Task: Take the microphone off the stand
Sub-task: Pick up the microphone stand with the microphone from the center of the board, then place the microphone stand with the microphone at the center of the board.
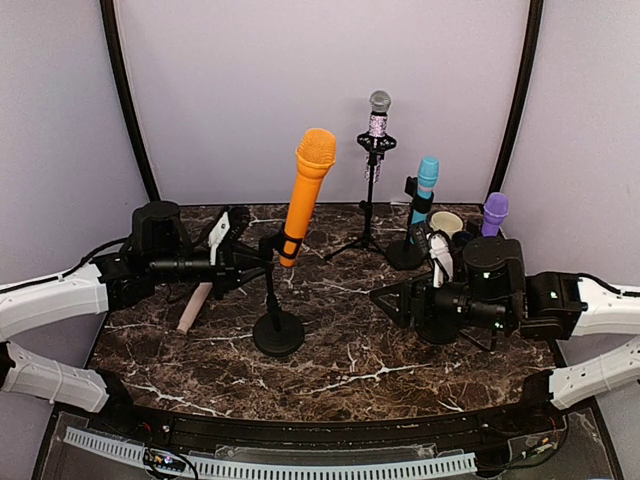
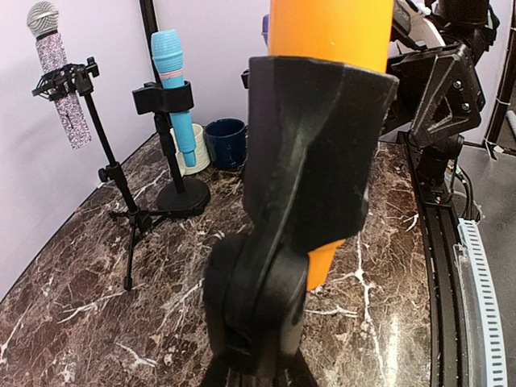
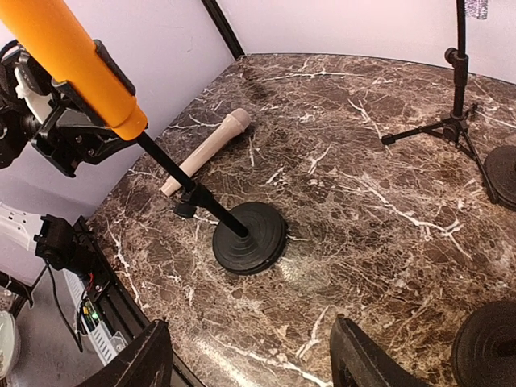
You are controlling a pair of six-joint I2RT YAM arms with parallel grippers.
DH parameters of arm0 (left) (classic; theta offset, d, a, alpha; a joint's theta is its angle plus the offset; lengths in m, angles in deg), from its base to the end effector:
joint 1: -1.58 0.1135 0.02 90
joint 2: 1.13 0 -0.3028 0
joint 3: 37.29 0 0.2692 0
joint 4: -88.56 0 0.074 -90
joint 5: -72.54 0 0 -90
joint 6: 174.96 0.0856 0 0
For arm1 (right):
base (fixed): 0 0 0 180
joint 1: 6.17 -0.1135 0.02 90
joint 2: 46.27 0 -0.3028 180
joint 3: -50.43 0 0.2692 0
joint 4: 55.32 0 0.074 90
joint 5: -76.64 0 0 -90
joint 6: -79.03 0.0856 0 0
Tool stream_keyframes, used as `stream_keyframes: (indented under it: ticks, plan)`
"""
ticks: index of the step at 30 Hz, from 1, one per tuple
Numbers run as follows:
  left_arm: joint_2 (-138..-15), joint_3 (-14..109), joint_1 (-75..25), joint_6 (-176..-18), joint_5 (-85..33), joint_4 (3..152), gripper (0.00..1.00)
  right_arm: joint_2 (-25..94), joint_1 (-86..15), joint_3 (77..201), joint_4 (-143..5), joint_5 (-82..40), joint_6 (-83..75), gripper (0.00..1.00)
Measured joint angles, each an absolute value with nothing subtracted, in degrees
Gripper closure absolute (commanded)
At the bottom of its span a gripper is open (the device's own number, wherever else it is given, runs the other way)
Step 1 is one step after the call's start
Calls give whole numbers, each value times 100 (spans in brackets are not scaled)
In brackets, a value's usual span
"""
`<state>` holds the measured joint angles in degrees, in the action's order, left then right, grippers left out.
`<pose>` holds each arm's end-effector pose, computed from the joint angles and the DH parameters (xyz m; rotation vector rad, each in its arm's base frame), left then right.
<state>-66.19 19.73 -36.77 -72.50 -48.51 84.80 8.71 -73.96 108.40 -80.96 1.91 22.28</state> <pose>0.2103 -0.2227 0.3203 1.1223 1.4299 -0.8029 0.1190 0.2318 0.3152 -0.4345 2.0154 0.8810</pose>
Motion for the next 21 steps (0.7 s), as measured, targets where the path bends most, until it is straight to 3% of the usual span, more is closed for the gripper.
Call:
stream_keyframes:
  ticks: [18, 21]
  plan:
    - [-6789, 1875, -5019, -7481, -4044, 9094, 100, 1627, -7977, 10529, -6957, 319, 2530, 32]
    - [-6842, 1881, -5041, -7494, -4058, 9145, 93, 1643, -7999, 10411, -6791, 322, 2643, 32]
